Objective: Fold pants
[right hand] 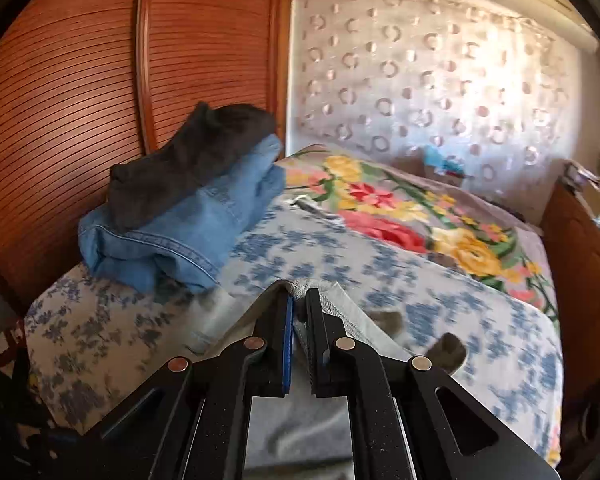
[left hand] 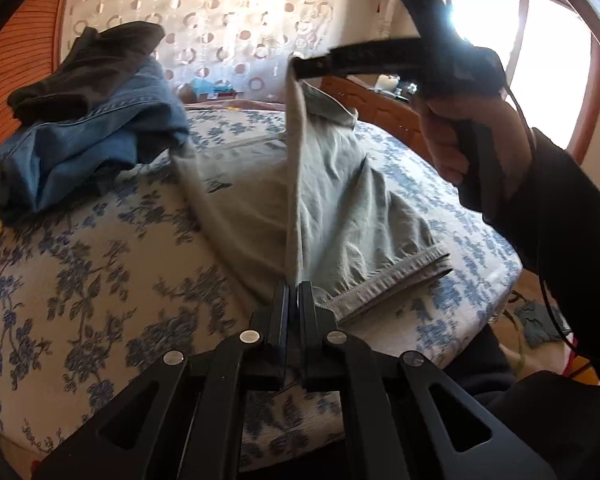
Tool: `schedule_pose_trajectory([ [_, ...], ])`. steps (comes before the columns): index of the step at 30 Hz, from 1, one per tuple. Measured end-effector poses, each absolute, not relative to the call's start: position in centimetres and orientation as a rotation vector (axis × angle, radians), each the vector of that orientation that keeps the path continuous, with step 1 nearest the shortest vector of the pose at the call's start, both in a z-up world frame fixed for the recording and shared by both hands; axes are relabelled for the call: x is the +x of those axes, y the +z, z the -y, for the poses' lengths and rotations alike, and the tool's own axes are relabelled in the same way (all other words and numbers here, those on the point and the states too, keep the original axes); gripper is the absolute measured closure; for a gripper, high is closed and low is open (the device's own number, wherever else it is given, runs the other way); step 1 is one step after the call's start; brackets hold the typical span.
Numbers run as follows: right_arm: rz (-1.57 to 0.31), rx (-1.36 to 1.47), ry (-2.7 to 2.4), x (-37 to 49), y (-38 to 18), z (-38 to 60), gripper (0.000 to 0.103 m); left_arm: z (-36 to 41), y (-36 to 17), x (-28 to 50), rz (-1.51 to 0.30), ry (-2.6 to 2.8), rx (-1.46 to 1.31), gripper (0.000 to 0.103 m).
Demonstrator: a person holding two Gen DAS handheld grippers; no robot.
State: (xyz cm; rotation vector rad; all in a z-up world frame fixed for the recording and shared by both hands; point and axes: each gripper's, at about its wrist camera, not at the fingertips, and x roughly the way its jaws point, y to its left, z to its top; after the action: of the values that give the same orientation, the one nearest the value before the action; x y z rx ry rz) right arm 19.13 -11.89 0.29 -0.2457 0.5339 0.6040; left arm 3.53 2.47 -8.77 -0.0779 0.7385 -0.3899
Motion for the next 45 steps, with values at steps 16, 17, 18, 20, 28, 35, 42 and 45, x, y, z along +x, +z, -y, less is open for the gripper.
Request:
schedule_pose_trajectory([
  [16,-0.599,-0.209,0.58,22.6,-0.6,13.1,0.065,-2.8,-9.7,4.1,-0.776,-0.347,-0.084,0.095],
  [17,-0.6,-0.205,0.568,22.6,-0.6,13.6,0.064,-2.8,-9.6,4.2,-0.776,-0.34,-0.082,0.091],
  [18,-0.604,-0.199,0.558,22.7,-0.7,14.2,0.064,-2.8,-9.6,4.3,-0.775,-0.337,-0.08,0.086],
  [20,-0.614,-0.19,0.536,22.4,-1.2,14.7,0.064,-2.8,-9.6,4.4,-0.773,-0.319,-0.07,0.078],
  [28,-0.691,-0.159,0.435,21.9,-3.8,18.4,0.064,-2.9,-9.9,5.3,-0.787,-0.291,-0.073,0.039],
  [35,-0.736,-0.096,0.442,23.8,-4.9,18.7,0.057,-2.7,-9.5,6.5,-0.77,-0.288,-0.062,0.027],
  [42,-0.78,-0.058,0.473,25.7,-6.1,18.4,0.057,-2.8,-9.5,7.0,-0.767,-0.27,-0.046,0.027],
  [45,-0.793,-0.037,0.481,26.1,-6.6,18.3,0.057,-2.8,-9.8,7.1,-0.776,-0.273,-0.047,0.027],
])
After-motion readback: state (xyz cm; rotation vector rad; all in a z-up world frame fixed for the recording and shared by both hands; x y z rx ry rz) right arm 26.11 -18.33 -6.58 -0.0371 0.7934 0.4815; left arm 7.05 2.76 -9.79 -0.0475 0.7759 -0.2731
